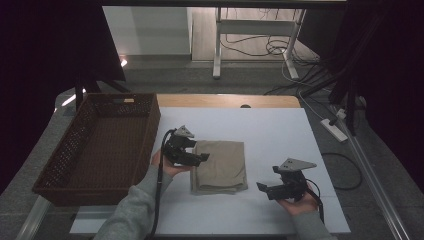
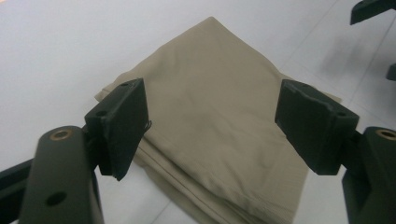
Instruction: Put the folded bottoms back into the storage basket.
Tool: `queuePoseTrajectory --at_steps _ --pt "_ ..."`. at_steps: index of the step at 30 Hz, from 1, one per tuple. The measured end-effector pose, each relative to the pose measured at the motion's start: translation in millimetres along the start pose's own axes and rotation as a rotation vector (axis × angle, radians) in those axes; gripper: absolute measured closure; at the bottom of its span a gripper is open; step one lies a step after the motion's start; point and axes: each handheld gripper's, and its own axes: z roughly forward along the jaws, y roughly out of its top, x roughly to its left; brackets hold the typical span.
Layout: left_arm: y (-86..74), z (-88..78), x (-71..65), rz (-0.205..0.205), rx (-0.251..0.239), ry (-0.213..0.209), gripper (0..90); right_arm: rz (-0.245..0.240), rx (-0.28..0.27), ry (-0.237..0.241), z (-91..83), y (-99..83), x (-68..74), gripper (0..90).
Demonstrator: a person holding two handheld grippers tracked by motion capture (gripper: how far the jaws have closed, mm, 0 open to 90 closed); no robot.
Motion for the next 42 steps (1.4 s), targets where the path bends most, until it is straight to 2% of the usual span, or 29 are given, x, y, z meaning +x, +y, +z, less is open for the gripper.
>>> queuePoseTrajectory --at_steps 7,19,34,42 --pt "1.2 14.3 7.7 -0.005 0.013 0.005 24.8 -0.003 0.0 0.001 -0.3 -0.2 0.0 12.0" --pt "-1.9 31.6 23.8 -0.04 0.031 0.018 24.8 -0.004 0.005 0.007 0.2 -0.4 0.5 12.1" --pt "-4.2 55.4 35.6 -0.031 0.077 0.039 24.7 -0.003 0.003 0.004 -0.8 -1.0 1.0 12.2" --pt "-6.9 63.7 41.9 -0.052 0.085 0.058 24.0 -0.004 0.007 0.005 0.0 -1.2 1.4 12.3"
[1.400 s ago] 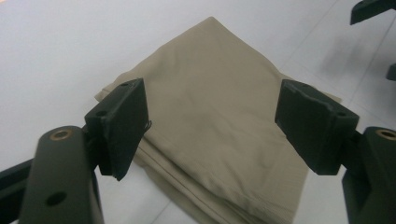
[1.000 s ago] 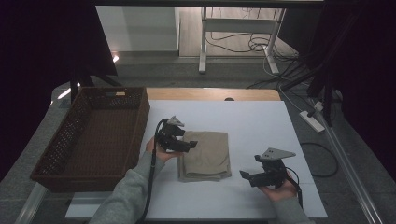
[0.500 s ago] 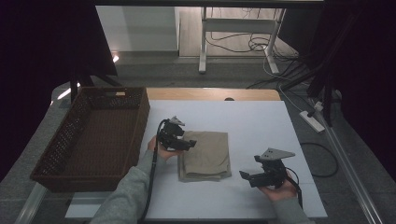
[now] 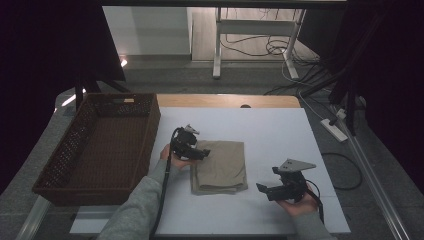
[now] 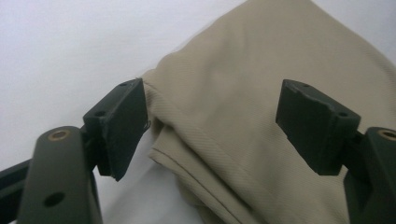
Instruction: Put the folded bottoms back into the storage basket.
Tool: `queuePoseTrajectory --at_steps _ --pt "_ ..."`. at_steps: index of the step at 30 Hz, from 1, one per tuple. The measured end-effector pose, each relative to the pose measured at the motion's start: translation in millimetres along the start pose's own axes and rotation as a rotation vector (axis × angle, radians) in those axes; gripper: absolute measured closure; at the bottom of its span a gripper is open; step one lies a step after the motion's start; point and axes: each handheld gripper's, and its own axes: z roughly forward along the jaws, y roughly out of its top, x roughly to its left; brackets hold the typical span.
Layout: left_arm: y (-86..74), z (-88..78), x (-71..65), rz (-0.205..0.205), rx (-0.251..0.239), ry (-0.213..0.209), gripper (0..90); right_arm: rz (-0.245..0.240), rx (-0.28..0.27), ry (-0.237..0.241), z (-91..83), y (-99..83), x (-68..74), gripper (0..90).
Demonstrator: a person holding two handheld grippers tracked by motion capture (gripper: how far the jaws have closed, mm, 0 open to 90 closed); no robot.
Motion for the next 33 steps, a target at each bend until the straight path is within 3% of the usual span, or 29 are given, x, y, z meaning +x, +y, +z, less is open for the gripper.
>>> queuePoseTrajectory --at_steps 11,17,28,33 --pt "0.0 12.4 1.4 -0.005 0.037 0.007 21.0 0.003 -0.009 -0.001 -1.9 0.3 0.0 12.5" --pt "2.4 17.9 7.0 -0.04 0.033 0.006 19.6 0.002 -0.008 0.001 -1.5 0.0 0.8 12.5" --pt "7.5 25.1 14.6 -0.064 0.058 0.018 14.5 -0.001 0.001 0.002 -0.4 0.0 0.8 12.5" --pt "7.7 27.6 15.3 -0.066 0.077 -0.033 17.3 -0.001 0.002 0.003 -0.1 0.0 1.1 12.6"
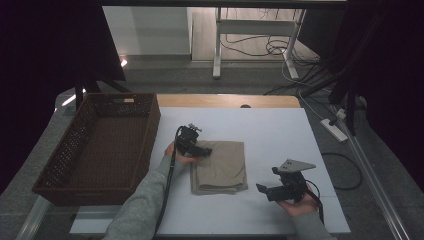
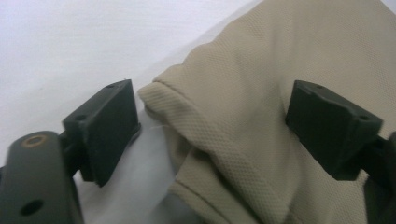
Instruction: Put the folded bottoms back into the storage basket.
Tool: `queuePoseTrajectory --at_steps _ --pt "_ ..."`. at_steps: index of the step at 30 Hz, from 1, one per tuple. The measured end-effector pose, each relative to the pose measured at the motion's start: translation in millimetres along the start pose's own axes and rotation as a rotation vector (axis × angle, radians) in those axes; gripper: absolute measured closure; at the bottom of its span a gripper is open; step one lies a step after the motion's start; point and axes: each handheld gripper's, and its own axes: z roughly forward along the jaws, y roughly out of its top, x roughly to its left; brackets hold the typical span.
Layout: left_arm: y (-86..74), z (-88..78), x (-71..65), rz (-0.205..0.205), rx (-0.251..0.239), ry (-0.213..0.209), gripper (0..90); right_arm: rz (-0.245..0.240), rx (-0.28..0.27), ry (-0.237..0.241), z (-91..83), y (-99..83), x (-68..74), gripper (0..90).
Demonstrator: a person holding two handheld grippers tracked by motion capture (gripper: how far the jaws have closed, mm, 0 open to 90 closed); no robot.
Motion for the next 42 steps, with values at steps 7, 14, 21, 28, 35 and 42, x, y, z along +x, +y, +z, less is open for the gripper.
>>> queuePoseTrajectory --at_steps 7,14,21,28,35,42 --pt "-1.9 -2.0 -8.6 0.055 0.011 -0.095 44.0 0.0 -0.002 -0.001 0.1 0.0 0.2 12.7" --pt "-2.6 -6.5 -19.8 0.112 0.014 -0.087 66.8 -0.001 0.001 -0.001 0.6 0.1 0.0 12.7" --pt "-6.4 -9.6 -28.4 0.152 -0.006 -0.045 68.6 0.002 0.002 0.001 1.2 -0.1 0.5 12.7" --pt "-9.2 -12.8 -30.2 0.152 -0.036 -0.061 69.0 0.009 0.007 -0.005 3.7 0.7 1.8 12.7" --pt "-10.1 -14.5 -31.1 0.154 -0.05 -0.071 69.0 0.016 0.001 0.003 9.4 6.9 6.2 12.6" --pt "-10.2 -15.7 -31.9 0.151 -0.059 -0.072 68.9 0.028 0.027 -0.001 24.4 18.2 11.0 12.5"
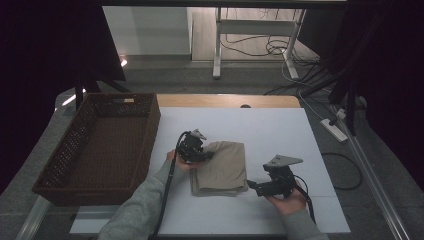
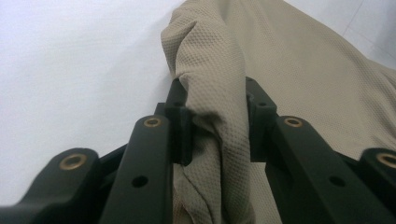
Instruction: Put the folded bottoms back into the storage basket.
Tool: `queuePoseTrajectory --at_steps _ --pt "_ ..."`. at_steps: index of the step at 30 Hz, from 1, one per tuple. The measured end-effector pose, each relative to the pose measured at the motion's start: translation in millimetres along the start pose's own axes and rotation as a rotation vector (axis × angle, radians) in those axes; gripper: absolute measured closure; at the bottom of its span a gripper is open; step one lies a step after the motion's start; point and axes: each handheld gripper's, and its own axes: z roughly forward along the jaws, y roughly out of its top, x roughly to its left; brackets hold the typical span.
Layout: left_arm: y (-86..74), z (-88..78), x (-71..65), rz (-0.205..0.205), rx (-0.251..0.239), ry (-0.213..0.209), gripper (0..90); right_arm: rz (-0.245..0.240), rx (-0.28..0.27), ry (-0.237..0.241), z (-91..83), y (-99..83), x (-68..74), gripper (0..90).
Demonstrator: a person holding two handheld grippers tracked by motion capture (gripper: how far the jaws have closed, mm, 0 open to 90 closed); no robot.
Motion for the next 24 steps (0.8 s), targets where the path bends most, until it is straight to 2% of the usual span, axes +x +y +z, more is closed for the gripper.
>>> queuePoseTrajectory --at_steps 5,14,21,24 --pt "-0.2 -0.7 -0.1 -0.002 -0.005 0.0 68.9 0.012 0.025 -0.007 12.2 5.8 -0.8 11.6" --pt "-0.1 -2.6 -0.7 -0.005 -0.015 0.001 68.9 0.034 0.053 0.012 34.2 17.5 -0.5 11.4" --pt "-0.4 -4.1 -0.9 -0.013 -0.026 -0.007 68.8 0.037 0.086 0.009 53.9 26.3 5.6 10.0" --pt "0.0 -5.6 -1.7 -0.01 -0.031 -0.01 68.9 0.033 0.117 0.004 61.2 27.3 8.3 8.6"
